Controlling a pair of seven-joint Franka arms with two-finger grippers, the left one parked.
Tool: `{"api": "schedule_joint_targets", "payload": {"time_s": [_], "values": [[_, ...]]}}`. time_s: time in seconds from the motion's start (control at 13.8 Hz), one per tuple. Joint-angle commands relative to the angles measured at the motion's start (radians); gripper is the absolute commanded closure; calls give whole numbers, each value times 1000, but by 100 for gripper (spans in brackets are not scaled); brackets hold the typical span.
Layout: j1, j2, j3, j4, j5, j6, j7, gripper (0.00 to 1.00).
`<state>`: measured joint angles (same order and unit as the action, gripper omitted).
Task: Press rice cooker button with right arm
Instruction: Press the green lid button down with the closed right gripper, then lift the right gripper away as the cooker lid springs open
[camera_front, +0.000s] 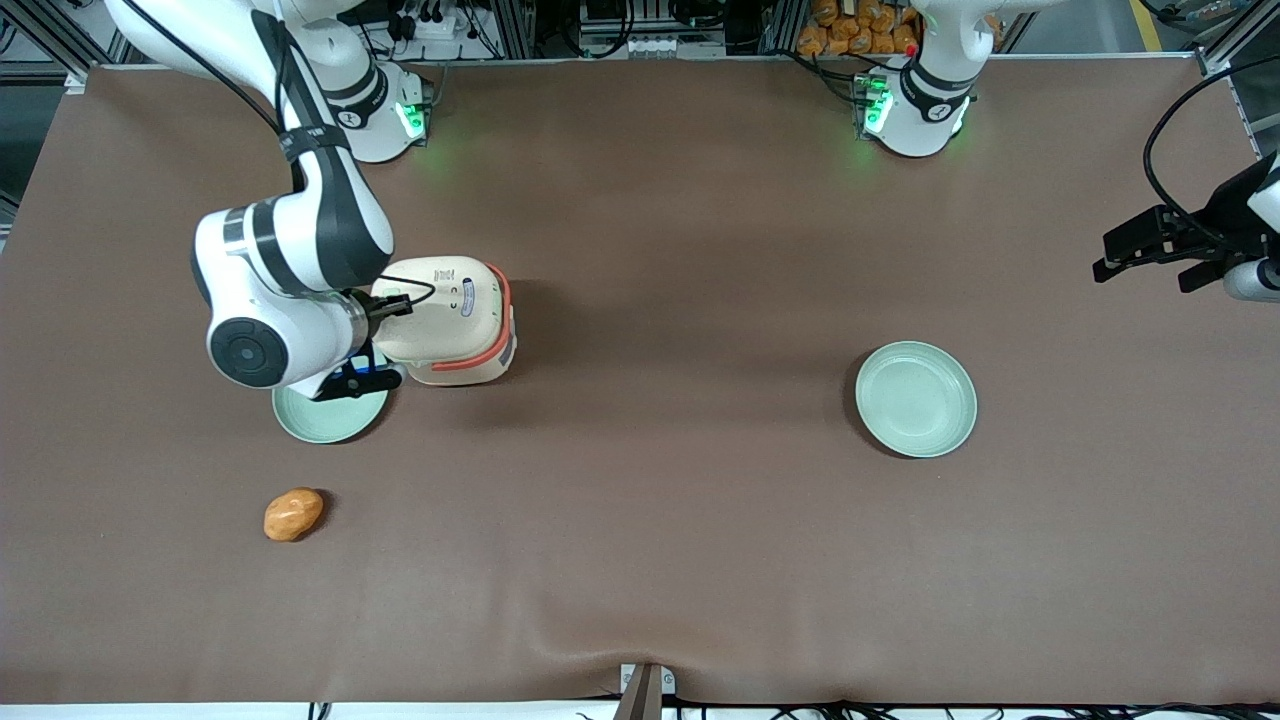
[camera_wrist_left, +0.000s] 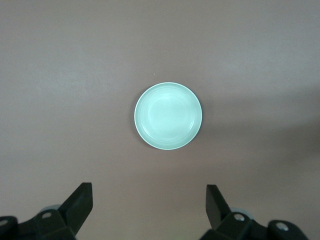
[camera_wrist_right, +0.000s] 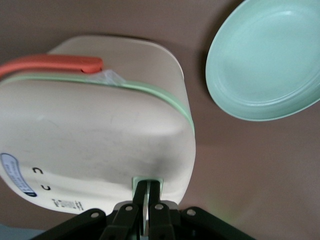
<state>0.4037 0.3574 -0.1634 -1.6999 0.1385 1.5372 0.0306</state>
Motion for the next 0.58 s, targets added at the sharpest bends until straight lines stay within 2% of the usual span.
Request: {"api": "schedule_joint_targets", "payload": {"time_s": [0.0, 0.07, 0.22, 0.51], "values": [[-17, -23, 7, 78, 9, -12, 5, 77], [-17, -29, 8, 101, 9, -23, 5, 64], [-17, -49, 8, 123, 9, -26, 5, 45], [-31, -110, 8, 193, 10, -26, 0, 2]]}}
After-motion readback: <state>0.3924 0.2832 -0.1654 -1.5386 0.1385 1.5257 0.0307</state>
